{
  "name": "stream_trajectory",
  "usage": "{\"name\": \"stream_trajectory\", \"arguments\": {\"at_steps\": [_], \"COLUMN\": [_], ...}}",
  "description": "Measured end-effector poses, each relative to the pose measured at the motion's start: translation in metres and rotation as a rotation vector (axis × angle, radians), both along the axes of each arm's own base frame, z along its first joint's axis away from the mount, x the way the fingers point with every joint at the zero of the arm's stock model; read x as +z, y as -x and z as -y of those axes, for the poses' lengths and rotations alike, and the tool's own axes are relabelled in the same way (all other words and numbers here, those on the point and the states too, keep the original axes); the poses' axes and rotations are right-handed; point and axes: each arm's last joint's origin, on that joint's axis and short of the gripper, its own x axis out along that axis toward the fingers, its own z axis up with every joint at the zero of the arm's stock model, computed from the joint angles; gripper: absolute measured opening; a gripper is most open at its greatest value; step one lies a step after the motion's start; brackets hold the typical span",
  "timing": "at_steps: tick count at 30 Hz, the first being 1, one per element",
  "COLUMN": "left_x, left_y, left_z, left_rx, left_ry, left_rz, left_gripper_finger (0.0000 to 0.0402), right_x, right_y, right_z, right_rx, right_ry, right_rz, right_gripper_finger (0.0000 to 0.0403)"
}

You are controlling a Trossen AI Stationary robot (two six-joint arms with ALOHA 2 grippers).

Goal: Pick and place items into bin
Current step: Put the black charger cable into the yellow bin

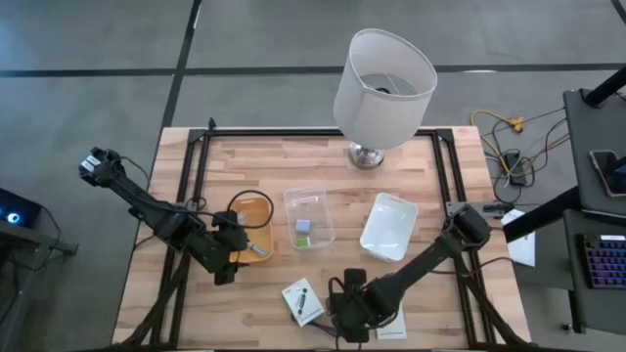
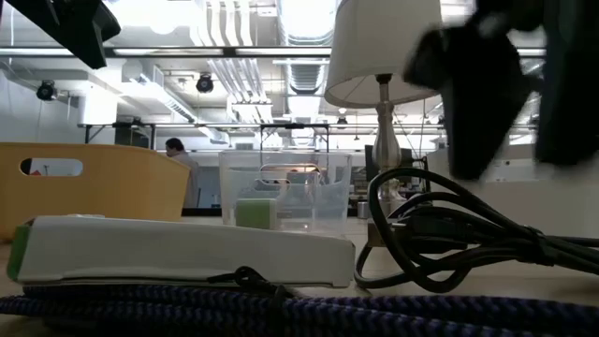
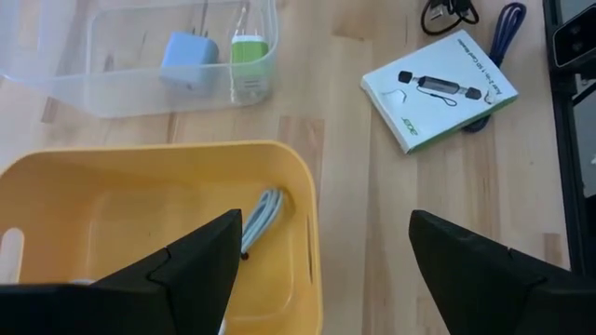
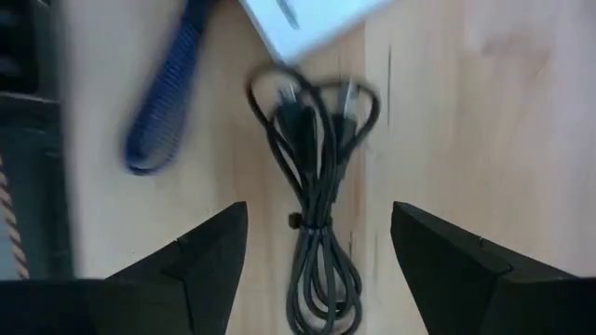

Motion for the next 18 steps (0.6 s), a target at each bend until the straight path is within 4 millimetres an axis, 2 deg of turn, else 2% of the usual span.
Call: {"name": "stream_trajectory", "arguments": {"at_steps": [2, 7, 10, 14, 18], "left_x": [0.0, -0.001, -0.002, -0.005, -0.007], "left_y": [0.0, 0.001, 0.001, 0.003, 0.005], "left_z": [0.0, 0.0, -0.001, -0.002, -0.004], "left_rx": [0.0, 0.0, 0.0, 0.0, 0.002], "left_ry": [-0.001, -0.006, -0.01, -0.028, -0.043], "left_rz": [-0.001, -0.008, -0.014, -0.038, -0.062], "left_gripper_finger": [0.0292, 0.0292, 0.0292, 0.0292, 0.0292], "right_x": [-0.012, -0.022, -0.027, -0.029, -0.031], "right_y": [0.002, 0.003, 0.0, 0.0, 0.0], "right_z": [0.002, 0.004, 0.007, 0.009, 0.012], "right_rx": [-0.025, -0.021, -0.033, -0.017, -0.007], "right_ry": [0.025, 0.045, 0.038, 0.045, 0.052], "right_rz": [-0.029, -0.037, -0.041, -0.051, -0.059], "right_gripper_finger": [0.0249, 0.0246, 0.023, 0.0184, 0.0109]}}
